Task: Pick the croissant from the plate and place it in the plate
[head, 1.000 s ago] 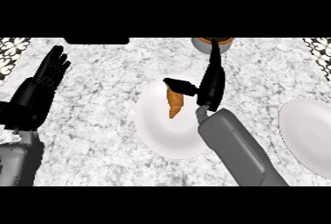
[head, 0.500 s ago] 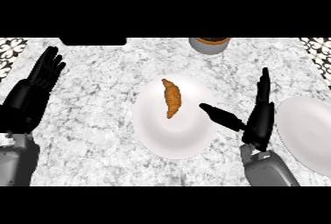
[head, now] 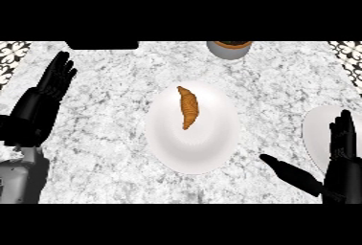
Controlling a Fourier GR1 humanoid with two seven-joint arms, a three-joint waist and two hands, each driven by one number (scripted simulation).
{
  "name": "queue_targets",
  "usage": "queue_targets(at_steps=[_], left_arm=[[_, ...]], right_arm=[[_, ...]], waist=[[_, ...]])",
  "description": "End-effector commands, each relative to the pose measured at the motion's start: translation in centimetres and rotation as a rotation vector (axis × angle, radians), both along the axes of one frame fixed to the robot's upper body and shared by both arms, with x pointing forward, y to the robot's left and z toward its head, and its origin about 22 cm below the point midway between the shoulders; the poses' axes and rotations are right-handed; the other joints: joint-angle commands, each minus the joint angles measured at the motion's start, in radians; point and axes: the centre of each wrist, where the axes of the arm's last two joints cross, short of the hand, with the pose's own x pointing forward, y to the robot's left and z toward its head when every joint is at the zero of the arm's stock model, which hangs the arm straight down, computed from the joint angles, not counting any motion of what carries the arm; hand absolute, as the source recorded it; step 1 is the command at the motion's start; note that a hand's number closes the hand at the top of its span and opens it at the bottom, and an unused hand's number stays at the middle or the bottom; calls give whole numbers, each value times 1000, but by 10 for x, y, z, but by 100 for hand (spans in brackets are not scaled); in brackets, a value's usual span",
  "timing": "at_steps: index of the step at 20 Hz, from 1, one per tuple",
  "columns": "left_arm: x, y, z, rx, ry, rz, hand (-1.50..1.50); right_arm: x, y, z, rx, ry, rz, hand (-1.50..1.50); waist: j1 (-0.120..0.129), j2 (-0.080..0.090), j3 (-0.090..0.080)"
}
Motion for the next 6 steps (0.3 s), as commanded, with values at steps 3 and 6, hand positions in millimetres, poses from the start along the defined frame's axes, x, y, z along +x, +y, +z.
queue_targets(at_steps=[3, 6], left_arm=[[2, 4, 7, 1, 4, -2, 0], [5, 1, -6, 5, 20, -5, 0]], right_arm=[[-34, -33, -14, -30, 21, 6, -150], [-45, -52, -15, -99, 24, -36, -150]], waist=[[5, 1, 0], [2, 1, 0]])
